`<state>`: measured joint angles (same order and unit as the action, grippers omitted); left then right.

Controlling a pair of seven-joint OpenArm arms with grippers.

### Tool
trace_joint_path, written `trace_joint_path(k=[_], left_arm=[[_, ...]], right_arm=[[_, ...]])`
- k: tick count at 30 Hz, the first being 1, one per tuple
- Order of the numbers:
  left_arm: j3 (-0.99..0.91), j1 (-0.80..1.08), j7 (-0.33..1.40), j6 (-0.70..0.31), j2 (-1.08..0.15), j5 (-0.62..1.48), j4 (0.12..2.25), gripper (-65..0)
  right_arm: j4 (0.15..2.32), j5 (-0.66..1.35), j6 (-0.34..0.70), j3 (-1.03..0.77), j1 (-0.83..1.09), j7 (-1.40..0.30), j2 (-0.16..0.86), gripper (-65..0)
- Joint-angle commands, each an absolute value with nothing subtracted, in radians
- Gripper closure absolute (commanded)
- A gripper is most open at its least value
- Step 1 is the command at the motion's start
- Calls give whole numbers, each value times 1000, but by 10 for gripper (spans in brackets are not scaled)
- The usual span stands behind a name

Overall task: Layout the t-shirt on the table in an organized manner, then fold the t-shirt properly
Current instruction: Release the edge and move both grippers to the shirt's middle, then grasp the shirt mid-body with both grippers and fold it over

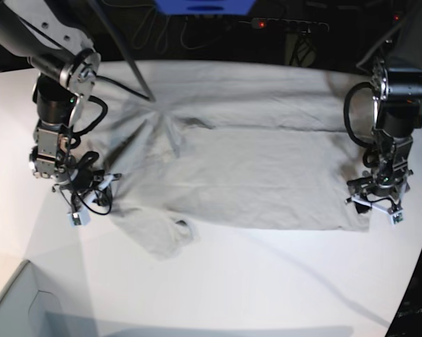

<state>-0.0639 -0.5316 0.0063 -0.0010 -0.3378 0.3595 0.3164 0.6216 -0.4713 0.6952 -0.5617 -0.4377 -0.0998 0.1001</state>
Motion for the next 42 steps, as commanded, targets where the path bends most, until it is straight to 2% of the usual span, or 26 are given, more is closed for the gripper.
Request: trace_joint_path(k=[1, 10, 21, 28, 35, 42], left_arm=[[-65, -564, -28, -1, -351, 360, 323, -429], [-65, -556, -31, -1, -343, 360, 320, -412], [-65, -556, -35, -1, -343, 360, 318, -5], [-74, -542, -36, -1, -329, 369, 346, 0], [-76, -389, -31, 5, -331, 371, 647, 0], [-77, -326, -30, 7, -335, 371, 694, 0]], right_arm=[[619, -507, 698, -559, -446, -150, 107, 0], [619, -507, 698, -559, -441, -150, 107, 0], [619, -509, 698, -559, -440, -150, 113, 0], [621, -507, 698, -561, -444, -150, 117, 0], [788, -503, 698, -565, -407, -150, 91, 0], [858, -501, 698, -567, -392, -150, 71, 0]])
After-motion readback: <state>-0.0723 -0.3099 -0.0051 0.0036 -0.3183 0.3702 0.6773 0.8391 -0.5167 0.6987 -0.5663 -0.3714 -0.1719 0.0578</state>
